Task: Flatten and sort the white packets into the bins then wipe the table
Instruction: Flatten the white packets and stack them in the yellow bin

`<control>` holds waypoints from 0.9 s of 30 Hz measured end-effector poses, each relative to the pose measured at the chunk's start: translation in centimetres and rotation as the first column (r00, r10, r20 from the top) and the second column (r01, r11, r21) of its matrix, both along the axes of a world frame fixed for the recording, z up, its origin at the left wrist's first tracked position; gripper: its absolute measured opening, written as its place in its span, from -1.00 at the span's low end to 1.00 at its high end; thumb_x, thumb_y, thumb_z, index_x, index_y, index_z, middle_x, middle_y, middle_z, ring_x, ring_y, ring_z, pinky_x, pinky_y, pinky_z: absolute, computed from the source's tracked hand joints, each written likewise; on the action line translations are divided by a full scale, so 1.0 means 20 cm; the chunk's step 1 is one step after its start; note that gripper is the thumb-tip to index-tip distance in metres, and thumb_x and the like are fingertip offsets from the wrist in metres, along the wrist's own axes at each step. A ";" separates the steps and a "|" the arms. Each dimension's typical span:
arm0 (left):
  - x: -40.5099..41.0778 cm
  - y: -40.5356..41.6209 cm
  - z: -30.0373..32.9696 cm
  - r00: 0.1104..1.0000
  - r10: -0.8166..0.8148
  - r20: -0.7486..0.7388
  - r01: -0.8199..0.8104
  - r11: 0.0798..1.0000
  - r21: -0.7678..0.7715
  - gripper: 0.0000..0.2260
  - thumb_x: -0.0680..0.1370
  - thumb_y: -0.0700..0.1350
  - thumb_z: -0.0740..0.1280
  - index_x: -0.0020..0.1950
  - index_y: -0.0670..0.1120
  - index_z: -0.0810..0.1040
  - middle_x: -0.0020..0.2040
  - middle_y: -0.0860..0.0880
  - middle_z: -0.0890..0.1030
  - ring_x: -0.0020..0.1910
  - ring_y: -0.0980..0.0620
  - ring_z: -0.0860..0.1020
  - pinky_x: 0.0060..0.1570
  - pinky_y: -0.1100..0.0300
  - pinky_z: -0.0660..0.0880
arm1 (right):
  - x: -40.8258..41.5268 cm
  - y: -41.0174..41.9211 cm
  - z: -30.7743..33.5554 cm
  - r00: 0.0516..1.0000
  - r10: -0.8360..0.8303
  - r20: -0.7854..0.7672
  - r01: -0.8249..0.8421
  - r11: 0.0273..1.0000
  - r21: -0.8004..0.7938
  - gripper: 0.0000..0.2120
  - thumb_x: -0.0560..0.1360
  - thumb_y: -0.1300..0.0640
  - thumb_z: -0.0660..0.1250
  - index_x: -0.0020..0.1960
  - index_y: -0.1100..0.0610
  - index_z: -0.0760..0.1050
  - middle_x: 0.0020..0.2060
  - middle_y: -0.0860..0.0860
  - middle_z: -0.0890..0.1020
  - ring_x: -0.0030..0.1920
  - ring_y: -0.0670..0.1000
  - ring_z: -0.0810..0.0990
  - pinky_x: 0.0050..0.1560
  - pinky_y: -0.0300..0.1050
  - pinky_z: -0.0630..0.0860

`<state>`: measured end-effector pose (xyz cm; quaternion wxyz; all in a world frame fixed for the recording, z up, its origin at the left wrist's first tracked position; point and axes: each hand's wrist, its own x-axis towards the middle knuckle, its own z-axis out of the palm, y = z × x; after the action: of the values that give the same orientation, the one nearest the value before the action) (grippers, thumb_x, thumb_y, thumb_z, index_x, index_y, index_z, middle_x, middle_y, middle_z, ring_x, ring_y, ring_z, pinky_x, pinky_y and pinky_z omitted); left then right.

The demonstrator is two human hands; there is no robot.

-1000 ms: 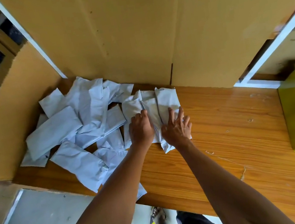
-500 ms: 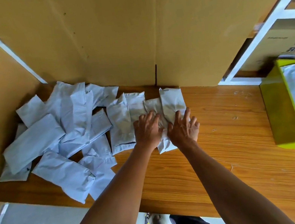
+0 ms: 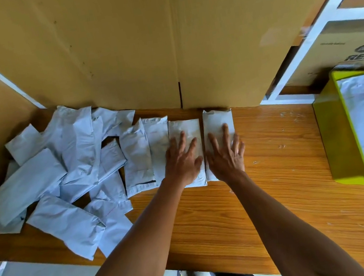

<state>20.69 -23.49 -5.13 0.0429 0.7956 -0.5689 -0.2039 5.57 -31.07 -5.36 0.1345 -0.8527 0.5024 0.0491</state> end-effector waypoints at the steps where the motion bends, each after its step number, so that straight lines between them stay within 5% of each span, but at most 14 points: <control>1: -0.01 0.00 -0.01 1.000 0.000 -0.007 0.001 1.000 0.019 -0.36 0.71 0.21 0.06 0.74 0.11 -0.10 0.69 -0.02 -0.37 0.67 -0.23 -0.31 0.62 -0.30 -0.06 | -0.01 0.00 -0.02 1.000 0.013 0.002 -0.013 1.000 -0.001 -0.38 0.66 -0.21 0.07 0.66 -0.07 0.02 0.65 0.17 -0.31 0.60 0.46 -0.11 0.54 0.48 0.01; 6: -0.04 -0.01 0.00 0.999 0.042 0.013 -0.042 0.999 -0.002 -0.28 0.59 0.32 -0.07 0.74 0.11 -0.06 0.70 -0.01 -0.34 0.68 -0.22 -0.30 0.62 -0.33 -0.08 | -0.05 -0.02 -0.06 0.995 -0.077 0.068 0.083 0.993 -0.079 -0.36 0.61 -0.34 0.04 0.49 0.09 0.25 0.64 0.27 -0.02 0.52 0.50 0.15 0.41 0.46 0.27; 9: -0.05 -0.03 -0.04 0.994 0.074 0.078 -0.071 0.997 -0.035 -0.32 0.67 0.37 0.01 0.73 0.18 -0.12 0.69 -0.05 -0.36 0.67 -0.30 -0.27 0.60 -0.30 -0.12 | -0.07 -0.07 -0.09 0.991 -0.086 0.107 0.097 0.990 -0.101 -0.25 0.58 -0.43 0.12 0.63 -0.07 0.09 0.66 0.25 -0.18 0.58 0.51 0.02 0.47 0.50 0.11; 13: -0.07 -0.06 -0.11 0.989 0.109 0.099 -0.101 0.992 -0.081 -0.35 0.64 0.42 -0.15 0.71 0.25 -0.09 0.71 -0.07 -0.32 0.66 -0.36 -0.27 0.61 -0.32 -0.11 | -0.10 -0.13 -0.16 0.994 -0.021 0.104 0.031 0.995 -0.098 -0.30 0.63 -0.38 0.04 0.68 -0.18 -0.03 0.66 0.20 -0.24 0.60 0.47 -0.09 0.52 0.50 0.01; 16: -0.10 -0.05 -0.15 0.986 0.141 0.089 -0.126 0.980 -0.157 -0.45 0.70 0.28 -0.16 0.71 0.25 -0.03 0.73 -0.05 -0.24 0.67 -0.33 -0.22 0.62 -0.34 -0.02 | -0.12 -0.13 -0.19 0.990 0.000 0.139 0.019 0.990 -0.139 -0.36 0.67 -0.26 0.10 0.68 -0.12 0.04 0.67 0.24 -0.12 0.59 0.45 0.03 0.54 0.44 0.09; 23: -0.11 -0.05 -0.19 0.988 0.128 0.092 -0.097 0.955 -0.281 -0.45 0.72 -0.10 0.20 0.72 0.07 0.16 0.74 -0.10 0.02 0.68 -0.35 0.01 0.54 -0.34 0.25 | -0.14 -0.12 -0.18 0.979 0.033 0.202 -0.005 0.991 -0.134 -0.45 0.70 -0.07 0.02 0.67 0.00 0.15 0.66 0.29 -0.03 0.58 0.46 0.13 0.56 0.35 0.18; 27: -0.10 -0.06 -0.18 0.989 0.069 0.134 -0.030 0.961 -0.274 -0.39 0.65 -0.27 0.14 0.72 -0.05 0.15 0.73 -0.17 0.03 0.68 -0.36 -0.02 0.52 -0.36 0.28 | -0.13 -0.12 -0.17 0.977 0.029 0.212 0.004 0.988 -0.153 -0.47 0.69 0.12 0.20 0.64 0.04 0.22 0.64 0.29 0.04 0.53 0.45 0.21 0.46 0.38 0.35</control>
<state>18.78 -24.61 -8.76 0.1158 0.8088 -0.5728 -0.0659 2.87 -33.48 -8.79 0.1217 -0.8641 0.4818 -0.0806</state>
